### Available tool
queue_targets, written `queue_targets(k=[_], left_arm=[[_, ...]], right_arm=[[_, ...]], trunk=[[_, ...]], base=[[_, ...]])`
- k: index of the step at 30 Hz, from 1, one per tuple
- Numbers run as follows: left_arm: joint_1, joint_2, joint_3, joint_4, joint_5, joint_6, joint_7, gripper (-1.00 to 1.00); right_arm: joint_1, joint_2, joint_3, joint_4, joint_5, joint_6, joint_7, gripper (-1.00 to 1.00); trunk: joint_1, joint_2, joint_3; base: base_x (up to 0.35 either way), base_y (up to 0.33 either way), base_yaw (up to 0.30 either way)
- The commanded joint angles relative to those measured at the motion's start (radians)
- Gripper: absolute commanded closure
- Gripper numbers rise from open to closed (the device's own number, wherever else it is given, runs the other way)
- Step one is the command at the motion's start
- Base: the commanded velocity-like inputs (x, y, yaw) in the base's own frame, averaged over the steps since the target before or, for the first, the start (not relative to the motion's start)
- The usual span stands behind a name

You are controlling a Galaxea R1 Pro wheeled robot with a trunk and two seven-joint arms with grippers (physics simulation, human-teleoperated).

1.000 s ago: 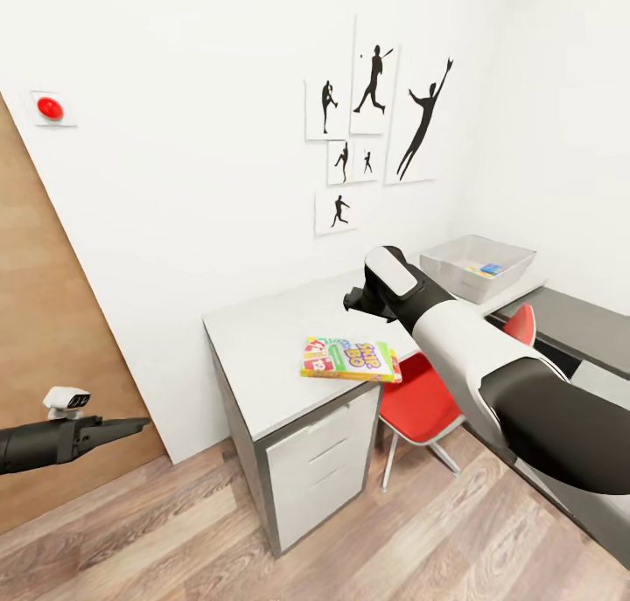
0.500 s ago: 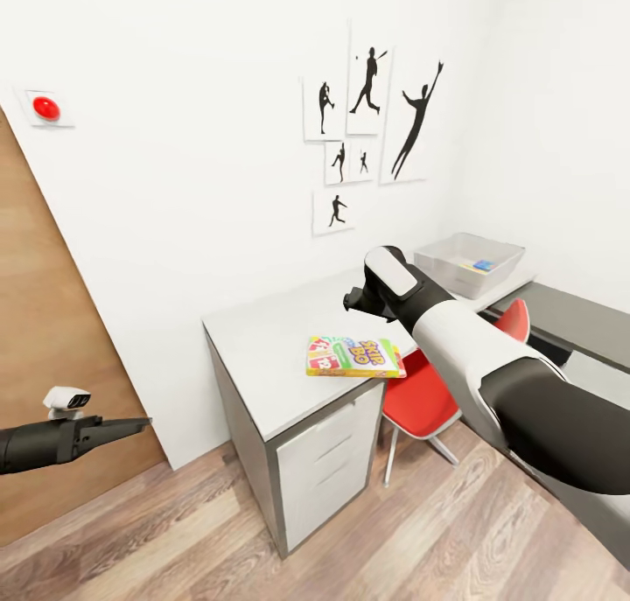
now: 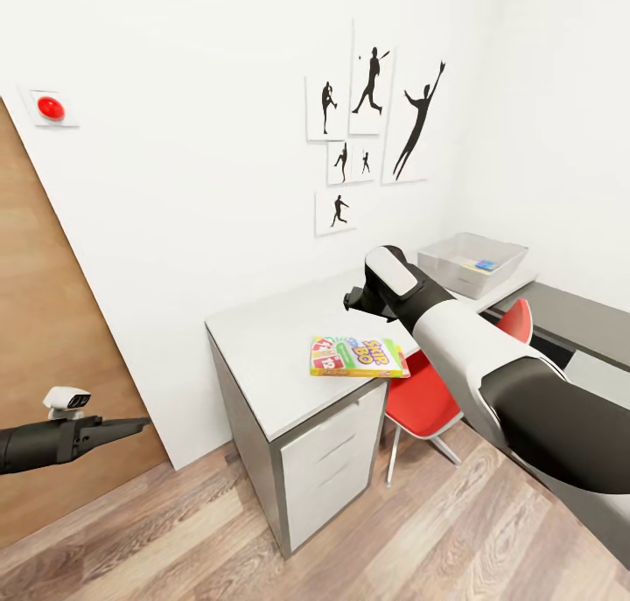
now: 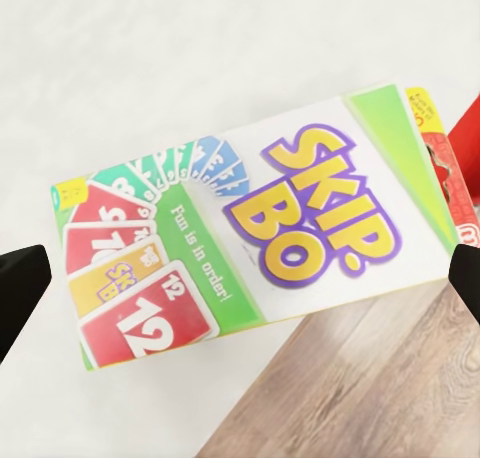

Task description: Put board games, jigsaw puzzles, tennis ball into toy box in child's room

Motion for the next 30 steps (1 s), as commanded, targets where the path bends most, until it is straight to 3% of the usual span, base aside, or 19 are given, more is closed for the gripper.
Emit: queue_targets(k=[1,30], left_arm=[[-0.001,0.000,0.000,0.000,-0.001,0.011,-0.004,-1.00],[-0.001,0.000,0.000,0.000,-0.001,0.011,-0.004,-1.00]], right_arm=[[-0.001,-0.001,0.007,-0.001,-0.007,0.004,-0.006,-1.00],[-0.001,-0.002,0.006,0.006,-0.008,0.006,-0.006,-1.00]], trunk=[[0.000,-0.001,-0.001],[0.000,-0.001,0.021]], base=[[0.000,0.001,0.000],[0.078,0.014,-0.158]])
